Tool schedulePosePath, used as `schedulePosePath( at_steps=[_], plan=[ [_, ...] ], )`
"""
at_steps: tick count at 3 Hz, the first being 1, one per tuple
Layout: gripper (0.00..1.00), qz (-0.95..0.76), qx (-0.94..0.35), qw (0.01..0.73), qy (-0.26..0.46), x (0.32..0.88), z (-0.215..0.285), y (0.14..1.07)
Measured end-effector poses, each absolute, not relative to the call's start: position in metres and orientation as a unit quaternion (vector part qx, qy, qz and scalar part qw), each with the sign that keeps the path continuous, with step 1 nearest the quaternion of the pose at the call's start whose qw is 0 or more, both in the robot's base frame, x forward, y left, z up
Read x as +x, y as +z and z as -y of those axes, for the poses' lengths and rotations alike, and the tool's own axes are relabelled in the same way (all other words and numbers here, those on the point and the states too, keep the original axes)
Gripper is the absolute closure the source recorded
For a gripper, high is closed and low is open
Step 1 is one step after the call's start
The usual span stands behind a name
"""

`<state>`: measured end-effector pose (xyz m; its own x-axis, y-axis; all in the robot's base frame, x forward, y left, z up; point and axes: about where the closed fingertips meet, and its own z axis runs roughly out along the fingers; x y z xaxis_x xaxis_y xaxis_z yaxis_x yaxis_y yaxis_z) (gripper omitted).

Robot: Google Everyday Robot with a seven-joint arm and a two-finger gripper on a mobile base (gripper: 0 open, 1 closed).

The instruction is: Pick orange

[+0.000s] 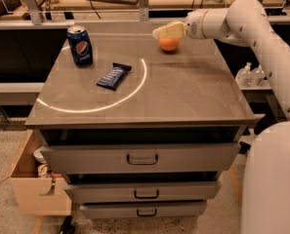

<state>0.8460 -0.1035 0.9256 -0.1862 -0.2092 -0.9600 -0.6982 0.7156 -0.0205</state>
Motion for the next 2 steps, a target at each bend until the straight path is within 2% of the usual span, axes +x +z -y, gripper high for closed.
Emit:
schedulePosePath(
  at_steps=[2],
  plan=[
    [0.0, -0.76, -0.283, 0.531, 0.245, 0.853, 0.1, 0.883]
  ],
)
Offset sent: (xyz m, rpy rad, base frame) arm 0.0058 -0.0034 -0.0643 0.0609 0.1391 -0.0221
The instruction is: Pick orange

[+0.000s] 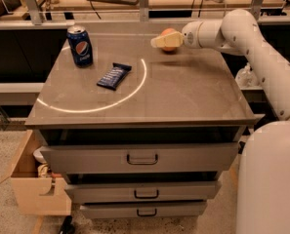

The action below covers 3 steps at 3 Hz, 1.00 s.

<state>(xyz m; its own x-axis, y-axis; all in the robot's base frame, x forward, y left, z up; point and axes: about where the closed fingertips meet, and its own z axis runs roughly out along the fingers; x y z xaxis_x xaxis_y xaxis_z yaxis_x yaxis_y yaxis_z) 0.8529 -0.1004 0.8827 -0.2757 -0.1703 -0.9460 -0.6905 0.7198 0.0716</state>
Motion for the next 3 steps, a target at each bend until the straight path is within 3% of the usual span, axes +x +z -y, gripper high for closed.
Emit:
schedulePosePath(
  at_steps=[1, 3],
  plan=[
    [0.02, -0.767, -0.277, 0.518, 0.258, 0.85, 0.095, 0.866],
    [0.44, -0.767, -0.281, 0.513, 0.266, 0.847, 0.082, 0.855]
  ],
)
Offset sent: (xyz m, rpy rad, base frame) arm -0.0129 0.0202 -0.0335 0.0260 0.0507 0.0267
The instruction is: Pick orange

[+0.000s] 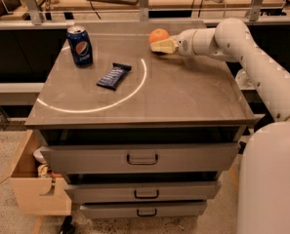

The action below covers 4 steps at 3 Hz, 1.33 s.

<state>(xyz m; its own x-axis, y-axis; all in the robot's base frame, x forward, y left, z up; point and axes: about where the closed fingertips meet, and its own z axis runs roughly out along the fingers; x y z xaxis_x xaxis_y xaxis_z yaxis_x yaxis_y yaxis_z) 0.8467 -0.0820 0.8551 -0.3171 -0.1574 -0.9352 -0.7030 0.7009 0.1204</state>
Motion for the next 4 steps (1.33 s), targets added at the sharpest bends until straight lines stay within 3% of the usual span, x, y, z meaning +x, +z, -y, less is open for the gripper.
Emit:
schedulePosePath(
  at_steps=[2, 3, 4],
  plan=[
    [0.9, -0.767, -0.283, 0.51, 0.27, 0.8472, 0.0752, 0.8515],
    [1.0, -0.766, -0.284, 0.508, 0.271, 0.8474, 0.0723, 0.85],
    [1.0, -0.764, -0.286, 0.508, 0.276, 0.8479, 0.0693, 0.8514]
  ],
)
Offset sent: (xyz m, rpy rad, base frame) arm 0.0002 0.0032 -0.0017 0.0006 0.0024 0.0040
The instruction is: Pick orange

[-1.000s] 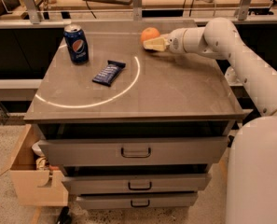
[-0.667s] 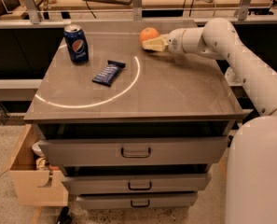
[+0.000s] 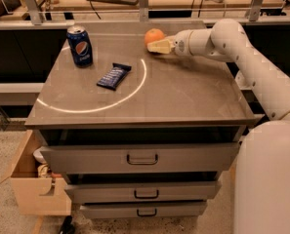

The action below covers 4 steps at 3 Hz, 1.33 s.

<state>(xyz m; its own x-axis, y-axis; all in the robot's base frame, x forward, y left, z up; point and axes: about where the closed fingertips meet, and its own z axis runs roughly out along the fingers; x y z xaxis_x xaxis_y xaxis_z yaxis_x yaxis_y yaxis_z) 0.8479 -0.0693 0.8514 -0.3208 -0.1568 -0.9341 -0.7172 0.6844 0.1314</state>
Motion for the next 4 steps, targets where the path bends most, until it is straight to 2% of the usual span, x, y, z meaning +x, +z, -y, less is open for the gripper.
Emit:
schedulePosePath(
  at_steps=[4],
  plan=[
    [1.0, -0.704, -0.331, 0.564, 0.277, 0.812, 0.111, 0.979]
  ],
)
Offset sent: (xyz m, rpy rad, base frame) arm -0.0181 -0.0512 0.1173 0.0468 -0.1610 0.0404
